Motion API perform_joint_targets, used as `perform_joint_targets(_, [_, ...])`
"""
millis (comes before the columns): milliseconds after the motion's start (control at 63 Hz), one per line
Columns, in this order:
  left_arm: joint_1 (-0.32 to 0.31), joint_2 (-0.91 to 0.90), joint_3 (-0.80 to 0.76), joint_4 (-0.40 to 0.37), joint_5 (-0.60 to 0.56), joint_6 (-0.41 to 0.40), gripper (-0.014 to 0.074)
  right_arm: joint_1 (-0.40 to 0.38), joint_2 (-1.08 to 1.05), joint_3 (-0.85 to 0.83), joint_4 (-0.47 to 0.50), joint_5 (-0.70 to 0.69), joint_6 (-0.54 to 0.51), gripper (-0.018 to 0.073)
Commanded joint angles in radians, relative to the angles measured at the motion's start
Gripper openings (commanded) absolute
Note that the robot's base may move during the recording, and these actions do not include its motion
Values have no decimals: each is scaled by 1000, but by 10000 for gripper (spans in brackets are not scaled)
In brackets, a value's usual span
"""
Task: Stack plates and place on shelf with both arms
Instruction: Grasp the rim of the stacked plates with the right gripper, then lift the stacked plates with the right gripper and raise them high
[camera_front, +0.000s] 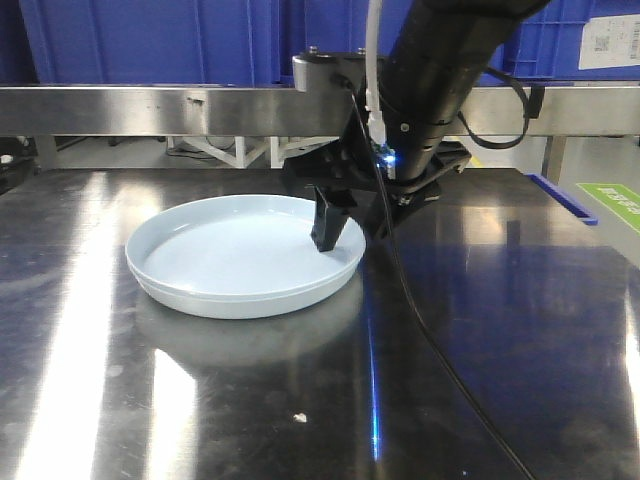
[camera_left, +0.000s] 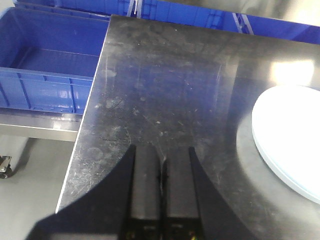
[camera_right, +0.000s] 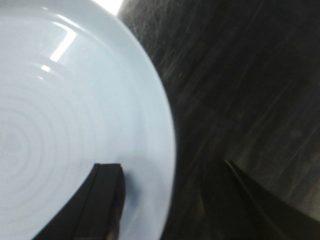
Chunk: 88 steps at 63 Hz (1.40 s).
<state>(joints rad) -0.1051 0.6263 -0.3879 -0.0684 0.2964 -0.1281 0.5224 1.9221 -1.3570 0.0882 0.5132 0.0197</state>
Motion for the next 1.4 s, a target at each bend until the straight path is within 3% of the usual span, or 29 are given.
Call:
perform_joint_targets(0, [-9,1,-29,-5,-75,-4,88,-5,-47,-34,0,-33,-7,426])
perform_joint_targets(111, [-9,1,-29,-5,-75,-4,88,-5,-47,-34,0,-33,-7,288])
perform_joint_targets(222, [-9,1,-29,-5,-75,-4,88,-5,-53,-36,0,-45,-7,35])
perform_joint_targets(286, [-9,1,-29,-5,-75,-4,88,-5,-60,-48,-1,-48,-7,72])
perform_joint_targets(651, [-9,1,-29,-5,-75,-4,88,-5,-199,-149,-24,-61,-7,48])
perform_joint_targets(874, [-9,1,-29,-5,-75,-4,88,-48,-317,-136,-26,-74,-7,48])
perform_joint_targets(1112, [-9,1,-29,-5,-75,-4,88,-135,-453,-32,-26,-100,-7,48])
perform_joint_targets(1382, [-9,1,-29,-5,-75,-4,88,-233,-659,207,-26,-170,-7,48])
